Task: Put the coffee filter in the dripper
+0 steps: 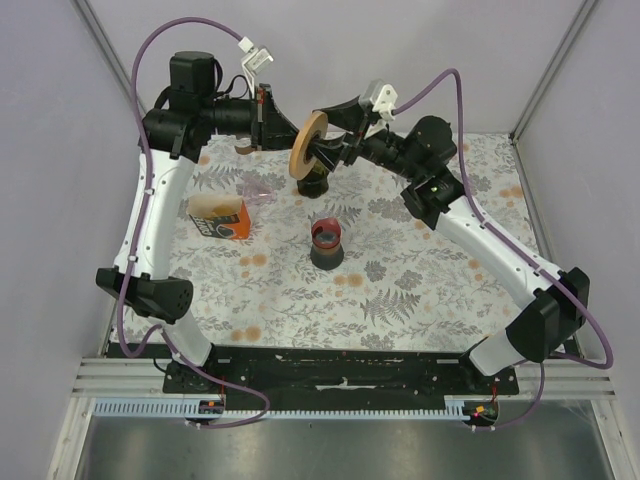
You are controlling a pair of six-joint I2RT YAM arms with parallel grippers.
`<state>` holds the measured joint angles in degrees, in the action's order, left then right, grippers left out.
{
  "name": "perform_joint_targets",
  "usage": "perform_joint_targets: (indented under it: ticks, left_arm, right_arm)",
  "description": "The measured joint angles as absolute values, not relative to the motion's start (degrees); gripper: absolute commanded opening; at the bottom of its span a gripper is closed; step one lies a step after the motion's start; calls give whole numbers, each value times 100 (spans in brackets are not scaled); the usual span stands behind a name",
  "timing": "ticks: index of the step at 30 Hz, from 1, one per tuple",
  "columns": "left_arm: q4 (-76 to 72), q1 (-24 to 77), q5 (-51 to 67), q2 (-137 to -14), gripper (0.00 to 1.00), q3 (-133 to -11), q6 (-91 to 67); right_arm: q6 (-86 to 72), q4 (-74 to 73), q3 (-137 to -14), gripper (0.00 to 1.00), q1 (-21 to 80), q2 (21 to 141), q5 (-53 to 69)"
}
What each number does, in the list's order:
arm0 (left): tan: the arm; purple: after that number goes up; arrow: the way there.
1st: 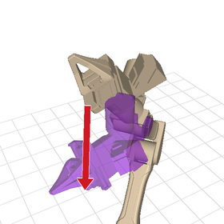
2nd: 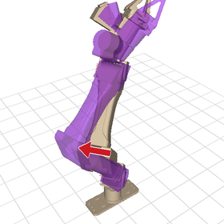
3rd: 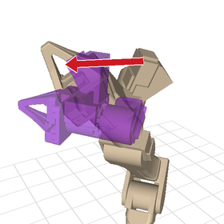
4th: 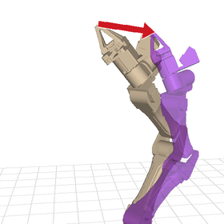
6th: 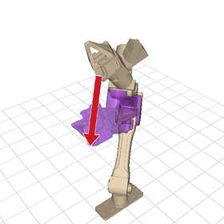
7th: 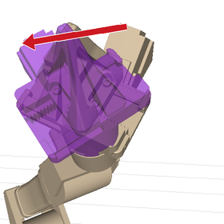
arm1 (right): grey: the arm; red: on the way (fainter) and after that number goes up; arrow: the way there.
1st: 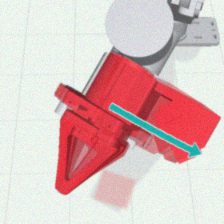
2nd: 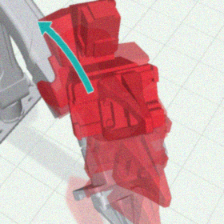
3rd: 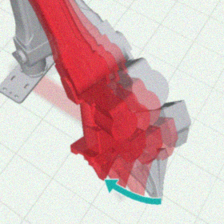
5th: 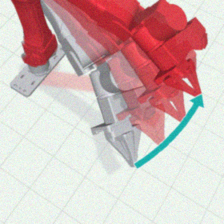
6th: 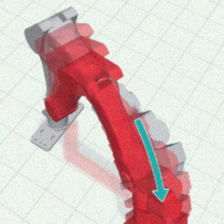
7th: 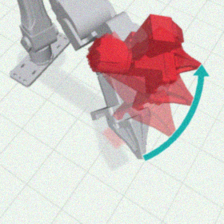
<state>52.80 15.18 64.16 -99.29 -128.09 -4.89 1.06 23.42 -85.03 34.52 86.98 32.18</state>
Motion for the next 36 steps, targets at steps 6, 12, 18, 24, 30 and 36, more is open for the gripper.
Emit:
perform_joint_targets:
  ticks: [6,12,18,24,30,36]
  left_arm:
    - [5214,1452,6563,-9929,2,-12534,-539]
    - [5192,1437,6431,-9926,56,-12436,-526]
    - [5083,1017,5964,-9883,83,-11917,-434]
    - [4825,-139,4864,-9841,85,-11163,-449]
    - [4827,-528,2991,-9850,84,-11078,-434]
    - [4842,-432,1903,-9850,83,-10903,-349]
  right_arm:
    - [191,2274,-8503,0,3345,8739,3409]
    - [252,2049,-8501,0,3334,8729,3411]
    - [423,569,-8978,0,3369,8779,3098]
    - [631,-1288,-9196,0,3234,9223,2648]
    - [731,-3603,-10429,0,3205,10683,2193]
    - [825,-5280,-11356,0,3385,11679,1590]
